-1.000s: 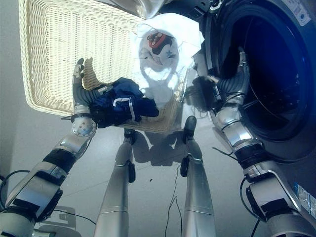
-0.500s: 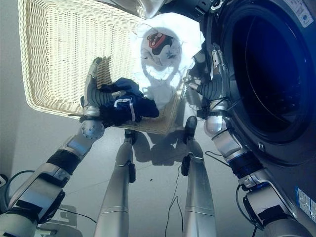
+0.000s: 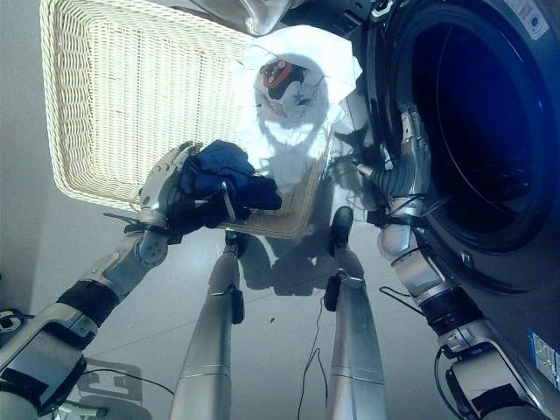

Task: Put the clothes into the washing machine.

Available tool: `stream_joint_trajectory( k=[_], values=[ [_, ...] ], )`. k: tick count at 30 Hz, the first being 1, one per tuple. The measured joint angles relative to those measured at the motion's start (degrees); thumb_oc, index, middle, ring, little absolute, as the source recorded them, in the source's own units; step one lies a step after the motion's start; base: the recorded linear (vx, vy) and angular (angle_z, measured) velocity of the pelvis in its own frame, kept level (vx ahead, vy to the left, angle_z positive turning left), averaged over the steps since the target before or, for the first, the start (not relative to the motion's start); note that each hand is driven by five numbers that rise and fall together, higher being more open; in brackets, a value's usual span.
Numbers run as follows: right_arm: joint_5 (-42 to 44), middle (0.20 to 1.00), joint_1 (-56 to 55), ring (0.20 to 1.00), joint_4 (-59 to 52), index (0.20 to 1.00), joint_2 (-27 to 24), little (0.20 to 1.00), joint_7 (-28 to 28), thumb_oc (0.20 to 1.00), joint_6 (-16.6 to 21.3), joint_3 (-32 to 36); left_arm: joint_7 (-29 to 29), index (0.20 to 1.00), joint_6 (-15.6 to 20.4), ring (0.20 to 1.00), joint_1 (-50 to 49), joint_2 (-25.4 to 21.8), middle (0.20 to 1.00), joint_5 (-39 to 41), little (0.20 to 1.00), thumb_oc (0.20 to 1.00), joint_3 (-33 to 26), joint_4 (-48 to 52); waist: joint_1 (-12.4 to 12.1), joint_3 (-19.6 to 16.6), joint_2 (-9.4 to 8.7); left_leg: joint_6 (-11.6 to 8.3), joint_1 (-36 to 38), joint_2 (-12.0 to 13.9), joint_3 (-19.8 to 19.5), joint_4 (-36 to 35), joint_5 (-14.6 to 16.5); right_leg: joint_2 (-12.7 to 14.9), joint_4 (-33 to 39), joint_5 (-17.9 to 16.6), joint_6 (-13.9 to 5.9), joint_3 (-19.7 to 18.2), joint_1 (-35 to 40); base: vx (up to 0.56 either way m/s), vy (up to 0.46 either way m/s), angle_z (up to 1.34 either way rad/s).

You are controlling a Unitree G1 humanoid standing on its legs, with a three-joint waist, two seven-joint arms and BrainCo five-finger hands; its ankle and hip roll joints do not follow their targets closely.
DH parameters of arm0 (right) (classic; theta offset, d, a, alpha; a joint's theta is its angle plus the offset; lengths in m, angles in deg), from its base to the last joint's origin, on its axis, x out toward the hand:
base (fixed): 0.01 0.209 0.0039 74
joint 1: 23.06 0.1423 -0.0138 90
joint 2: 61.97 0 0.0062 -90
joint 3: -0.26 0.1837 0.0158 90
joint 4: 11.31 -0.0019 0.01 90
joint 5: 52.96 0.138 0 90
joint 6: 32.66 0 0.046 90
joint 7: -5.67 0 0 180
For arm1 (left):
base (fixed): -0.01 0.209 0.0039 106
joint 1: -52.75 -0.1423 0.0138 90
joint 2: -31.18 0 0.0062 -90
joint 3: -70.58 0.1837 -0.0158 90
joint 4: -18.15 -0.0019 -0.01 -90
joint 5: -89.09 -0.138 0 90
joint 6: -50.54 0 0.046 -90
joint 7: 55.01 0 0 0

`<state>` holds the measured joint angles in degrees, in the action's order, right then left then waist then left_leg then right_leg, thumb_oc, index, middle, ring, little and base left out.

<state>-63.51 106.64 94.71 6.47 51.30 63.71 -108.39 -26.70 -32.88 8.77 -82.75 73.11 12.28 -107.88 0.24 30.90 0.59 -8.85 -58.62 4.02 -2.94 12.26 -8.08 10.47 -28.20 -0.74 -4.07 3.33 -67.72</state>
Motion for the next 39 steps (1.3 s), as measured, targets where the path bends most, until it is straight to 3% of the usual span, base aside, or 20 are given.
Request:
stream_joint_trajectory(
  k=[11, 12, 13, 14, 23, 34, 37, 39],
  values=[
    [0.01, 1.000, 1.61, 1.000, -0.14, 1.000, -1.72, 1.000, -0.10, 1.000, -0.02, -0.01, -10.25, 1.000, -3.27, 1.000, 2.81, -0.11, 1.000, 3.71, 1.000, 1.000, 0.63, 1.08, -0.89, -0.34, 1.49, -0.09, 0.16, 0.04, 0.11, 0.37, 0.17, -0.16, -0.46, -0.01, 0.01, -0.41, -0.07, 0.00, 0.000, 0.00],
    [0.01, 1.000, 1.61, 1.000, -0.14, 1.000, -1.74, 1.000, -0.10, 1.000, -0.02, -0.01, -10.78, 0.780, -3.30, 0.780, 2.95, -0.21, 0.780, 3.71, 0.780, 0.780, 0.64, 1.09, -0.90, -0.34, 1.49, -0.10, 0.20, 0.05, 0.13, 0.38, 0.16, -0.17, -0.49, -0.01, 0.01, -0.43, -0.07, 0.00, 0.000, 0.00],
    [0.02, 1.000, 1.78, 1.000, -0.14, 1.000, -1.78, 1.000, -0.11, 1.000, -0.02, -0.01, -11.57, 0.426, -3.31, 0.426, 3.23, -0.37, 0.426, 3.70, 0.426, 0.426, 0.79, 1.11, -0.85, -0.34, 1.49, -0.11, 0.21, 0.05, 0.18, 0.38, 0.16, -0.18, -0.49, -0.01, 0.01, -0.48, -0.07, 0.00, 0.000, 0.00],
    [0.02, 1.000, 1.73, 1.000, -0.14, 1.000, -1.77, 1.000, -0.12, 1.000, -0.02, -0.02, -11.92, 0.200, -3.31, 0.200, 3.34, -0.52, 0.200, 3.69, 0.200, 0.200, 0.83, 1.15, -0.90, -0.34, 1.49, -0.14, 0.21, 0.05, 0.18, 0.38, 0.14, -0.18, -0.48, -0.01, 0.01, -0.49, -0.07, 0.00, 0.000, 0.00],
    [0.09, 1.000, 3.47, 1.000, -0.15, 1.000, -1.77, 1.000, -0.19, 1.000, -0.02, -0.08, -17.16, 0.200, -5.22, 0.200, 7.22, -3.33, 0.200, 3.68, 0.200, 0.200, 0.83, 1.10, -0.08, -0.34, 1.48, -0.14, -0.01, 0.04, 0.19, 0.67, 0.14, -0.23, -0.24, -0.01, 0.01, -0.50, 0.02, 0.00, 0.000, 0.00],
    [0.48, 1.000, 3.23, 1.000, -0.16, 1.000, -1.79, 1.000, -0.06, 1.000, -0.01, -0.08, -17.93, 0.200, -6.10, 0.200, 7.65, -3.74, 0.200, 3.76, 0.200, 0.200, 0.84, 0.69, 0.53, -0.34, 1.48, -0.13, 0.05, 0.07, 0.18, 0.96, 0.15, -0.28, 0.07, -0.23, -0.01, -0.50, 0.32, 0.00, 0.000, 0.00],
    [0.88, 1.000, 2.75, 1.000, -0.21, 1.000, -1.75, 1.000, -0.04, 1.000, 0.02, -0.07, -16.89, 0.200, -4.92, 0.200, 6.79, -3.64, 0.200, 7.52, 0.200, 0.200, 0.59, 0.71, 0.49, -0.34, 1.48, -0.13, 0.05, 0.07, 0.18, 1.04, 0.15, -0.29, 0.04, -0.26, -0.01, -0.50, 0.34, 0.00, 0.000, 0.00],
    [5.50, 1.000, 1.85, 1.000, -1.04, 1.000, -1.69, 1.000, -0.01, 1.000, 0.87, 0.04, -14.50, 0.200, -1.36, 0.200, 3.37, -1.97, 0.200, 14.92, 0.200, 0.200, -2.23, 1.08, 0.53, -0.34, 1.48, -0.14, 0.04, 0.08, 0.18, 0.98, 0.17, -0.31, 0.15, -0.26, -0.01, -0.50, 0.35, 0.00, 0.000, 0.00]
  ],
)
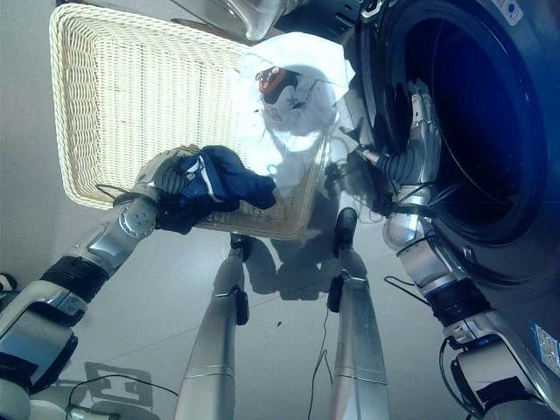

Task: Put the clothes into the washing machine.

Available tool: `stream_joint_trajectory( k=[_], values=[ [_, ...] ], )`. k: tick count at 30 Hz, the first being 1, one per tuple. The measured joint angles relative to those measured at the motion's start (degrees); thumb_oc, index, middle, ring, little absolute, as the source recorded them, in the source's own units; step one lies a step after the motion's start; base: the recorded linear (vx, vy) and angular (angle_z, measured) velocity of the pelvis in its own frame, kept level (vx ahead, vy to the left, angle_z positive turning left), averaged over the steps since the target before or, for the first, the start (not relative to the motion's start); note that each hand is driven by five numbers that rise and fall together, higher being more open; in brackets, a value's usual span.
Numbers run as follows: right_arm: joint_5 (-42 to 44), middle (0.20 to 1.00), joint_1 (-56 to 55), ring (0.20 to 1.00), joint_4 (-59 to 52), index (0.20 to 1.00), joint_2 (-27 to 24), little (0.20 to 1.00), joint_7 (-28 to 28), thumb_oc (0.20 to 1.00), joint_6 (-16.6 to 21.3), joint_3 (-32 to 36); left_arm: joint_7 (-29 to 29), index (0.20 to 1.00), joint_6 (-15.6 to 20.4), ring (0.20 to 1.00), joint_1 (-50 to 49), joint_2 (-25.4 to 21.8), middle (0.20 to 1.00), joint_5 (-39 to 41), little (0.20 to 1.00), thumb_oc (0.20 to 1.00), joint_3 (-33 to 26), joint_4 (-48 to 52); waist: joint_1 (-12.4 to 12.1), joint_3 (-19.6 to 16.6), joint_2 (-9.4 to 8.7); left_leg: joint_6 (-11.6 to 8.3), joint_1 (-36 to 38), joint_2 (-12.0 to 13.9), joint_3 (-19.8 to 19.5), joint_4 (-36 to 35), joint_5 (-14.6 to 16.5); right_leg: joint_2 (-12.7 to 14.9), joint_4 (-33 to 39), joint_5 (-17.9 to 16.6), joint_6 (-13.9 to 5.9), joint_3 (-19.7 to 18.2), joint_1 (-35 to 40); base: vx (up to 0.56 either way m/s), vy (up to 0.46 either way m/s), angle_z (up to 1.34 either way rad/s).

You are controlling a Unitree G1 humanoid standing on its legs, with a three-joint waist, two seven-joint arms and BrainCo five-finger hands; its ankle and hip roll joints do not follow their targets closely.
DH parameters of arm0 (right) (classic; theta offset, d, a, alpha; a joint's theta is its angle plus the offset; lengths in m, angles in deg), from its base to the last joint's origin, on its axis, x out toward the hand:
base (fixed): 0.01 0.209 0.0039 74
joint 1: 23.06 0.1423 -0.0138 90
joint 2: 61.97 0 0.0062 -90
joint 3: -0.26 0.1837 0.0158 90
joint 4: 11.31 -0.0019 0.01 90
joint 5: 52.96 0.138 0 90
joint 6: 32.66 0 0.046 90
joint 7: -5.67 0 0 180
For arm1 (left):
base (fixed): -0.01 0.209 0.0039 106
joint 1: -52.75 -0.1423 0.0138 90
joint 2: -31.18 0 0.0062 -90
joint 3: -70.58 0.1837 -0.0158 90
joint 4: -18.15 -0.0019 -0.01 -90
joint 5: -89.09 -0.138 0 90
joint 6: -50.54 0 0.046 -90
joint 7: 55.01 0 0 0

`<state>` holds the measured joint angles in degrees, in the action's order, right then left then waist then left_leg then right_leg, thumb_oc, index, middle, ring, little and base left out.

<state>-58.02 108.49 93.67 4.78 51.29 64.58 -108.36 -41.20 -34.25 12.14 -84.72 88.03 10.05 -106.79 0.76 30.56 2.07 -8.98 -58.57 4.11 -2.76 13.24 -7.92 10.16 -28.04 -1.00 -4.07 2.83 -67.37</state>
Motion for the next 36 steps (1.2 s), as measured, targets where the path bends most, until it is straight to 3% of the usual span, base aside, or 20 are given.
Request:
stream_joint_trajectory(
  k=[1, 4, 6, 7, 9, 10, 11, 17, 19, 24, 31, 36],
  values=[
    [4.80, 1.000, -1.81, 1.000, -0.46, 1.000, 1.41, 1.000, -0.61, 1.000, 2.33, 2.43, 1.33, 0.200, 4.21, 0.200, -2.55, 2.85, 0.200, 5.00, 0.200, 0.200, -4.23, 0.03, -0.10, 0.00, 0.00, -0.02, 0.00, 0.03, -0.05, 0.01, 0.02, -0.02, 0.00, 0.01, 0.00, 0.01, 0.06, 0.00, 0.000, 0.00],
    [12.79, 1.000, -4.01, 1.000, -0.76, 1.000, 5.06, 1.000, -2.16, 1.000, 5.40, 6.36, 2.08, 0.200, 9.46, 0.200, -6.75, 7.16, 0.200, 12.62, 0.200, 0.200, -8.63, 0.54, -0.01, 0.01, -0.01, -0.01, -0.06, -0.01, -0.12, -0.11, 0.05, -0.03, 0.25, -0.02, -0.04, 0.03, 0.12, 0.00, 0.000, 0.00],
    [20.03, 1.000, -6.71, 1.000, -2.43, 1.000, 9.23, 1.000, -5.74, 1.000, 8.13, 9.52, 1.68, 0.200, 14.99, 0.200, -11.28, 11.83, 0.200, 19.21, 0.200, 0.200, -13.44, 4.76, -0.04, 0.02, -0.03, -0.01, -0.05, 0.03, -0.20, -0.30, 0.06, -0.12, 0.31, 0.00, -0.05, 0.06, 0.12, 0.00, 0.000, 0.00],
    [23.33, 1.000, -8.25, 1.000, -3.84, 1.000, 11.30, 1.000, -7.61, 1.000, 9.13, 10.01, 1.32, 0.200, 18.08, 0.200, -13.17, 13.77, 0.200, 22.20, 0.200, 0.200, -14.50, 7.49, -0.08, 0.02, -0.03, -0.01, -0.05, 0.04, -0.20, -0.32, 0.06, -0.15, 0.33, 0.00, -0.05, 0.06, 0.12, 0.00, 0.000, 0.00],
    [23.33, 1.000, -8.25, 1.000, -3.84, 1.000, 11.30, 1.000, -7.61, 1.000, 9.13, 10.01, 1.32, 0.200, 18.08, 0.200, -13.17, 13.77, 0.200, 22.20, 0.200, 0.200, -14.50, 7.49, -0.08, 0.02, -0.03, -0.01, -0.05, 0.04, -0.20, -0.32, 0.06, -0.15, 0.33, 0.00, -0.05, 0.06, 0.12, 0.00, 0.000, 0.00],
    [27.89, 1.000, -11.81, 1.000, -8.31, 1.000, 15.53, 1.000, -11.32, 1.000, 11.35, 9.87, -0.40, 0.200, 23.05, 0.200, -15.93, 17.64, 0.200, 25.15, 0.200, 0.200, -15.64, 13.39, -0.13, 0.03, -0.05, -0.01, -0.05, 0.04, -0.21, -0.31, 0.06, -0.15, 0.30, 0.00, -0.04, 0.07, 0.13, 0.00, 0.000, 0.00],
    [28.46, 1.000, -12.64, 1.000, -9.45, 1.000, 16.74, 1.000, -11.91, 1.000, 11.72, 9.84, -0.84, 0.200, 24.02, 0.200, -16.12, 18.52, 0.200, 25.57, 0.200, 0.200, -15.62, 14.77, -0.12, 0.03, -0.05, -0.01, -0.05, 0.03, -0.21, -0.28, 0.06, -0.14, 0.29, -0.01, -0.04, 0.07, 0.14, 0.00, 0.000, 0.00],
    [28.75, 1.000, -14.64, 1.000, -17.06, 1.000, 19.64, 1.000, -15.36, 1.000, 13.33, 9.39, -4.39, 0.200, 27.84, 0.200, -17.33, 21.80, 0.200, 28.81, 0.200, 0.200, -17.16, 24.15, 0.18, 0.07, -0.12, 0.26, 0.02, 0.04, -0.24, -0.10, 0.22, -0.19, 0.44, -0.13, -0.06, 0.04, 0.31, 0.00, 0.000, 0.00],
    [29.22, 1.000, -13.96, 1.000, -17.60, 1.000, 19.31, 1.000, -19.65, 1.000, 13.02, 8.83, -5.21, 0.200, 28.42, 0.200, -17.23, 21.62, 0.200, 28.80, 0.200, 0.200, -17.23, 25.80, 0.04, 0.07, -0.12, 0.27, 0.10, 0.03, -0.24, -0.11, 0.23, -0.19, 0.54, -0.18, -0.08, 0.04, 0.43, 0.00, 0.000, 0.00],
    [35.89, 1.000, -13.55, 1.000, -19.24, 1.000, 17.87, 1.000, -32.09, 1.000, 7.29, 6.10, -8.37, 0.200, 28.96, 0.200, -17.50, 21.74, 0.200, 31.26, 0.200, 0.200, -17.35, 29.11, -0.22, 0.07, -0.12, 0.05, 0.29, 0.03, -0.33, -0.13, 0.10, -0.15, 0.54, -0.18, -0.09, 0.12, 0.69, 0.00, -0.015, 0.00],
    [41.97, 1.000, -13.40, 1.000, -20.23, 1.000, 16.85, 1.000, -41.86, 1.000, 2.22, 2.90, -11.64, 0.200, 29.00, 0.200, -17.67, 21.73, 0.200, 30.95, 0.200, 0.200, -17.22, 34.24, -0.30, 0.07, -0.12, 0.06, 0.88, 0.03, -0.50, -0.22, 0.08, -0.12, 0.48, -0.13, -0.10, 0.29, 1.33, 0.00, -0.025, 0.00],
    [46.90, 1.000, -11.37, 1.000, -20.51, 1.000, 15.65, 1.000, -47.85, 1.000, -1.52, 1.30, -10.68, 0.200, 28.83, 0.200, -17.25, 21.38, 0.200, 26.40, 0.200, 0.200, -17.19, 34.43, -0.36, 0.07, -0.11, 0.05, 0.83, 0.03, -0.59, -0.23, 0.07, -0.06, 0.46, -0.10, -0.06, 0.48, 1.32, 0.00, -0.006, 0.00]
  ],
)
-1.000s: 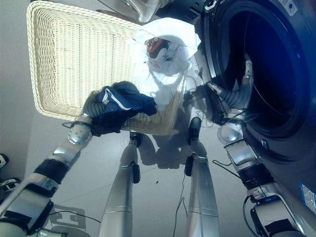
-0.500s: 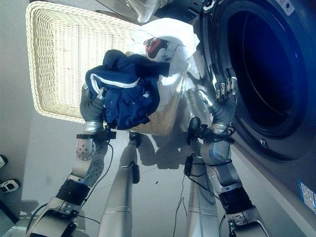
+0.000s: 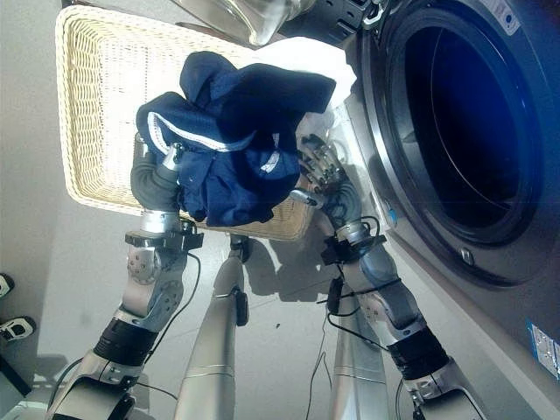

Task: Put the clothes into the washing machine.

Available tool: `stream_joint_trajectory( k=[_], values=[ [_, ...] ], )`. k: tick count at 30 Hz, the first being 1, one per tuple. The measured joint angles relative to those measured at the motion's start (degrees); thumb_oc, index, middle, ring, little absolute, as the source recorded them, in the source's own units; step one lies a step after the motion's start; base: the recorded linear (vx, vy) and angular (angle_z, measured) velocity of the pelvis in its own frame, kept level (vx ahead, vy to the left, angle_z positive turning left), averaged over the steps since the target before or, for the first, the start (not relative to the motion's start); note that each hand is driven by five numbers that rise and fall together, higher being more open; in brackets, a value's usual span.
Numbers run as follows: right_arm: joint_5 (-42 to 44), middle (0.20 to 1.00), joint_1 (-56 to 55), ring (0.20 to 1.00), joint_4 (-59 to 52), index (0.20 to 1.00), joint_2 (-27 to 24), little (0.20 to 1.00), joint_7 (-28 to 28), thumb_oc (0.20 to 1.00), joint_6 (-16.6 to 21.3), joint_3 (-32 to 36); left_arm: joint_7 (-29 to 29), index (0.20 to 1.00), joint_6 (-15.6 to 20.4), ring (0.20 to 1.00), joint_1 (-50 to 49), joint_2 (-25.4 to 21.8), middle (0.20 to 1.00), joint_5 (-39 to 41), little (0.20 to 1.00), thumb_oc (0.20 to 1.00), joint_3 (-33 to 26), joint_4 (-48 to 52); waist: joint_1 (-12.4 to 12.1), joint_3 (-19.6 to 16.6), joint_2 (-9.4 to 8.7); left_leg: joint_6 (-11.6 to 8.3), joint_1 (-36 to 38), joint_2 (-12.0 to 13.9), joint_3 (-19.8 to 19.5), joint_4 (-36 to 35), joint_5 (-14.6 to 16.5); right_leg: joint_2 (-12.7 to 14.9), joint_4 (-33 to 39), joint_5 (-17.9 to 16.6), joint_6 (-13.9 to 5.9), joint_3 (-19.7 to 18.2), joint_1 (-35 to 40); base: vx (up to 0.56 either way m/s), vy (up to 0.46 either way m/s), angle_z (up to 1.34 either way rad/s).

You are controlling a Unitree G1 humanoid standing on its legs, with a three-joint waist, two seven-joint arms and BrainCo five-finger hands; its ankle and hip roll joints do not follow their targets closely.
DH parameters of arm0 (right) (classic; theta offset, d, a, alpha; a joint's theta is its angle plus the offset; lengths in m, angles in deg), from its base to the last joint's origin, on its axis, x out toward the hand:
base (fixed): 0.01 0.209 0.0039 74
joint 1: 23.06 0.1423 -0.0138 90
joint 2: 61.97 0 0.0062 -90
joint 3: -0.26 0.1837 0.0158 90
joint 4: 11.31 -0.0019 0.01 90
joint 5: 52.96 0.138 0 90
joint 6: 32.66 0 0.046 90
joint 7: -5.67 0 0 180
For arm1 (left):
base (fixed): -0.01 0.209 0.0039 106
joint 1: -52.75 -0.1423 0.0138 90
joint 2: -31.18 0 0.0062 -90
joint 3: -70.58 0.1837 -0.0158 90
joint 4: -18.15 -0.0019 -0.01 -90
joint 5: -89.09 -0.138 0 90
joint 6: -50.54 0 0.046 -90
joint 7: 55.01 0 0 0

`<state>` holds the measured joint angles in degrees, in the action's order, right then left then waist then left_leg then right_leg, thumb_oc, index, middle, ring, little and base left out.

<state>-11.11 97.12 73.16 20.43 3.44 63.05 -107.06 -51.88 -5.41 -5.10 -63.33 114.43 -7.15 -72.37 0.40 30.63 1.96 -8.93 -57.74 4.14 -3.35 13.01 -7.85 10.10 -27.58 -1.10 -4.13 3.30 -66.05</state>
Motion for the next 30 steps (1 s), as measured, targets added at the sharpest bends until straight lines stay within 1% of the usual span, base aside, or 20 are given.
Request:
stream_joint_trajectory(
  k=[4, 7, 8, 9, 12, 13, 17, 20, 24, 25, 26, 30],
  values=[
    [2.47, 1.000, 1.95, 1.000, -0.52, 1.000, -0.44, 1.000, -3.12, 1.000, -2.42, -1.93, 0.93, 0.200, -0.18, 0.200, 0.47, -0.52, 0.200, -1.65, 0.200, 0.200, 0.11, 0.00, -0.19, 0.00, 0.00, -0.02, 0.00, 0.01, -0.16, 0.00, -0.01, 0.08, -0.22, 0.08, 0.07, 0.27, 0.01, 0.00, -0.025, 0.01],
    [2.80, 1.000, 3.41, 1.000, -0.79, 1.000, -0.50, 1.000, -4.79, 1.000, -3.65, -3.82, 1.51, 0.200, -0.69, 0.200, 1.29, -0.72, 0.200, -2.26, 0.200, 0.200, 0.88, 0.00, -0.86, 0.00, 0.01, -0.02, 0.00, 0.02, -0.20, 0.00, 0.00, 0.08, -0.24, 0.09, 0.09, 0.32, 0.00, 0.00, 0.000, 0.00],
    [2.82, 1.000, 3.90, 1.000, -0.88, 1.000, -0.46, 1.000, -5.41, 1.000, -3.93, -4.19, 2.09, 0.200, -0.99, 0.200, 1.93, -0.78, 0.200, -2.90, 0.200, 0.200, 1.56, 0.00, -1.42, 0.00, 0.02, -0.02, 0.00, 0.03, -0.22, 0.00, -0.01, 0.08, -0.28, 0.10, 0.10, 0.36, -0.01, 0.00, 0.000, 0.00],
    [2.97, 1.000, 4.56, 1.000, -0.90, 1.000, -0.31, 1.000, -5.62, 1.000, -4.19, -5.14, 3.25, 0.200, -1.00, 0.200, 2.27, -1.02, 0.200, -5.11, 0.200, 0.200, 1.75, 0.00, -1.53, 0.00, 0.02, -0.02, -0.03, -0.02, -0.29, 0.00, -0.01, 0.14, -0.30, 0.12, 0.08, 0.37, 0.01, 0.00, 0.000, 0.00],
    [4.13, 1.000, 5.84, 1.000, -0.90, 1.000, 0.51, 1.000, -6.06, 1.000, -4.82, -6.08, 5.11, 0.200, -1.07, 0.200, 2.86, -1.37, 0.200, -7.71, 0.200, 0.200, 2.40, 0.00, -1.79, 0.00, 0.02, -0.02, -0.03, -0.07, -0.30, 0.03, -0.01, 0.19, -0.37, 0.13, 0.06, 0.37, 0.00, 0.00, 0.000, 0.00],
    [4.43, 1.000, 6.58, 1.000, -0.90, 1.000, 0.59, 1.000, -6.09, 1.000, -4.88, -6.65, 6.49, 0.200, -1.08, 0.200, 3.24, -1.51, 0.200, -10.02, 0.200, 0.200, 2.39, 0.00, -1.95, 0.01, 0.02, -0.02, -0.02, -0.07, -0.31, 0.07, -0.01, 0.19, -0.42, 0.15, 0.06, 0.37, 0.00, 0.00, 0.000, 0.00],
    [4.53, 1.000, 7.29, 1.000, -1.26, 1.000, 0.54, 1.000, -6.09, 1.000, -4.89, -6.69, 8.24, 0.200, -1.09, 0.200, 4.29, -2.31, 0.200, -11.61, 0.200, 0.200, 2.78, 0.00, -2.80, 0.01, 0.03, -0.02, 0.01, -0.07, -0.34, 0.15, -0.01, 0.19, -0.65, 0.23, 0.13, 0.37, -0.02, 0.00, 0.000, 0.00],
    [6.13, 1.000, 8.48, 1.000, -1.40, 1.000, 0.61, 1.000, -6.02, 1.000, -4.93, -8.19, 13.63, 0.200, -1.10, 0.200, 5.16, -3.86, 0.200, -20.45, 0.200, 0.200, 2.80, 0.01, -3.08, 0.01, 0.03, -0.04, -0.09, -0.15, -0.65, 0.42, 0.00, 0.25, -1.11, 0.48, 0.14, 0.42, -0.04, 0.01, -0.013, 0.02],
    [6.24, 1.000, 8.84, 1.000, -1.40, 1.000, 0.65, 1.000, -5.98, 1.000, -4.93, -8.17, 16.97, 0.200, -1.10, 0.200, 5.58, -3.87, 0.200, -26.55, 0.200, 0.200, 2.84, 0.06, -2.98, 0.01, 0.03, -0.04, -0.18, -0.16, -0.76, 0.42, 0.00, 0.25, -1.17, 0.54, 0.16, 0.50, -0.11, 0.00, 0.000, 0.00],
    [6.34, 0.222, 8.81, 0.222, -1.40, 0.222, 0.63, 0.222, -5.85, 0.222, -4.93, -8.17, 17.23, 0.200, -1.12, 0.200, 5.84, -3.87, 0.200, -27.40, 0.200, 0.200, 2.93, 0.06, -2.89, 0.01, 0.03, -0.05, -0.28, -0.15, -0.76, 0.42, 0.00, 0.25, -1.17, 0.55, 0.17, 0.52, -0.19, 0.00, 0.000, 0.00],
    [6.39, 0.200, 8.82, 0.200, -1.41, 0.200, 0.63, 0.200, -5.55, 0.200, -4.92, -8.18, 17.39, 0.200, -1.18, 0.200, 6.05, -3.88, 0.200, -28.10, 0.200, 0.200, 3.11, 0.06, -2.90, 0.01, 0.03, -0.05, -0.32, -0.15, -0.78, 0.42, 0.00, 0.25, -1.17, 0.55, 0.17, 0.53, -0.22, 0.00, 0.000, 0.00],
    [6.63, 0.200, 8.85, 0.200, -1.44, 0.200, 0.65, 0.200, -4.64, 0.200, -4.79, -8.18, 19.16, 0.200, -1.22, 0.200, 6.78, -4.38, 0.200, -31.36, 0.200, 0.200, 3.97, 0.06, -2.95, 0.01, 0.03, -0.09, -0.43, -0.16, -0.83, 0.48, 0.04, 0.26, -1.16, 0.58, 0.15, 0.57, -0.26, 0.00, 0.000, 0.00]
  ],
)
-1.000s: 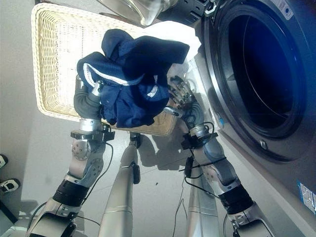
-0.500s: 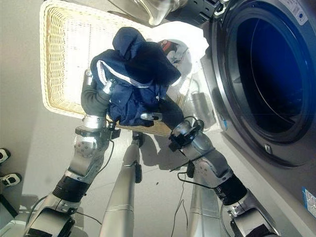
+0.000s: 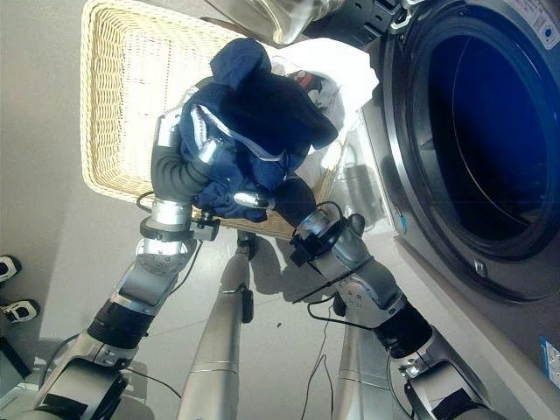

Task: Put the clothes into the washing machine.

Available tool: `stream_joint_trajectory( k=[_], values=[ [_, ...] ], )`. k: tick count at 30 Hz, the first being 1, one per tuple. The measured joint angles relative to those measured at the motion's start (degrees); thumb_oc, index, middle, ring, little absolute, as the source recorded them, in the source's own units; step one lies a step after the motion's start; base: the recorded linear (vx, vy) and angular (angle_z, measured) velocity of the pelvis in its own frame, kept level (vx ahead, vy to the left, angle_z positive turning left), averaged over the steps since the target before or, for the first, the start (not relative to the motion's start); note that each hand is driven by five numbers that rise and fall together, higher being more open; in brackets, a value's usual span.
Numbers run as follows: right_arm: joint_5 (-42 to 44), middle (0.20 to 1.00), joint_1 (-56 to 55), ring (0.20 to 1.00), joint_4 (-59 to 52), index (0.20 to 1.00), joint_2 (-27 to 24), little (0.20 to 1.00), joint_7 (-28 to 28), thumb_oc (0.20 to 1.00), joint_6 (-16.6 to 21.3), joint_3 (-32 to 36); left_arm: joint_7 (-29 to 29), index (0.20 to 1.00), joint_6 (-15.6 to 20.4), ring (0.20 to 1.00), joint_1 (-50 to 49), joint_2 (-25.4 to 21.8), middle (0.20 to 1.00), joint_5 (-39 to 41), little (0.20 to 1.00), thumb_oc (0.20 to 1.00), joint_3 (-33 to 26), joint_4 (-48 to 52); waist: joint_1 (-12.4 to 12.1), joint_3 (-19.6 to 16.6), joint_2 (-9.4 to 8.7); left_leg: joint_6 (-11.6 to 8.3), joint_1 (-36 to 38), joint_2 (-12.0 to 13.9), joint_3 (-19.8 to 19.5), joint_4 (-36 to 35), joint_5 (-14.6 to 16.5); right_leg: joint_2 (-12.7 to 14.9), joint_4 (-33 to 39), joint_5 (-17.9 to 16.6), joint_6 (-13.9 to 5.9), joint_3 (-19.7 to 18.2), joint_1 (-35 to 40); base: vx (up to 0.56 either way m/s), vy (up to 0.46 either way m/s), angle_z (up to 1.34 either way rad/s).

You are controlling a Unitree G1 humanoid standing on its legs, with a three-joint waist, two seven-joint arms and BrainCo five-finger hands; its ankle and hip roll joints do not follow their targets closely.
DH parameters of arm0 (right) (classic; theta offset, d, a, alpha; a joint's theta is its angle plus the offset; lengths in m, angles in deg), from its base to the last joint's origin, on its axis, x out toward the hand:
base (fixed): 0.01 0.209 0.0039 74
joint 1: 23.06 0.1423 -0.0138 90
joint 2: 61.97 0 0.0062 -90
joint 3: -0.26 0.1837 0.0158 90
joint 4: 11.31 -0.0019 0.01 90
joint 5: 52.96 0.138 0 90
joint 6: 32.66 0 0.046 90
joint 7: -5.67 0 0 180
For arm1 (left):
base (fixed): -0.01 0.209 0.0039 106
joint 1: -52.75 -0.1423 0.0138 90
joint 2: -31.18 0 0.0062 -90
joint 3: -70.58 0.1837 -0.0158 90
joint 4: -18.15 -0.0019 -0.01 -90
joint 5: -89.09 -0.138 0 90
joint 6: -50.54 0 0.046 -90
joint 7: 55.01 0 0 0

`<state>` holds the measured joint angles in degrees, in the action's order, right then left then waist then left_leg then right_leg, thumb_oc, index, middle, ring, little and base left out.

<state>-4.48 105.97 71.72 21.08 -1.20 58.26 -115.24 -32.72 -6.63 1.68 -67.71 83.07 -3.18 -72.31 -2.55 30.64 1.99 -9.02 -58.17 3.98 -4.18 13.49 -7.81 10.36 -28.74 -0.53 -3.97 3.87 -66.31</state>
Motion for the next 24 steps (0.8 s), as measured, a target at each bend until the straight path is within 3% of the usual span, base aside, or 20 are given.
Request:
stream_joint_trajectory(
  k=[22, 23, 24],
  values=[
    [0.74, 0.200, -1.66, 0.200, -0.78, 0.200, 0.34, 0.200, 2.47, 0.200, 2.34, -0.18, 1.75, 0.200, -0.28, 0.200, 0.88, 0.19, 0.200, -2.25, 0.200, 0.200, 2.26, 0.05, 0.06, 0.00, 0.00, -0.07, -0.59, -0.01, 0.00, 0.21, 0.07, 0.01, 0.02, -0.01, 0.00, 0.01, -0.59, 0.00, 0.000, 0.00],
    [0.74, 0.200, -1.58, 0.200, -0.78, 0.200, 0.36, 0.200, 2.49, 0.200, 2.34, -0.19, 2.22, 0.369, -0.31, 0.369, 0.86, 0.20, 0.369, -2.26, 0.369, 0.369, 2.27, 0.05, 0.06, 0.00, 0.00, -0.07, -0.60, -0.01, 0.00, 0.23, 0.07, 0.01, 0.01, -0.01, 0.01, 0.01, -0.59, 0.00, 0.000, 0.00],
    [0.74, 0.200, -1.58, 0.200, -0.78, 0.200, 0.36, 0.200, 2.52, 0.200, 2.36, -0.19, 2.56, 0.903, -0.40, 0.903, 0.83, 0.20, 0.903, -2.31, 0.903, 0.903, 2.29, 0.05, 0.07, 0.00, 0.00, -0.07, -0.60, -0.01, 0.00, 0.25, 0.07, 0.01, 0.00, -0.01, 0.01, 0.00, -0.59, 0.00, 0.000, 0.00]
  ],
)
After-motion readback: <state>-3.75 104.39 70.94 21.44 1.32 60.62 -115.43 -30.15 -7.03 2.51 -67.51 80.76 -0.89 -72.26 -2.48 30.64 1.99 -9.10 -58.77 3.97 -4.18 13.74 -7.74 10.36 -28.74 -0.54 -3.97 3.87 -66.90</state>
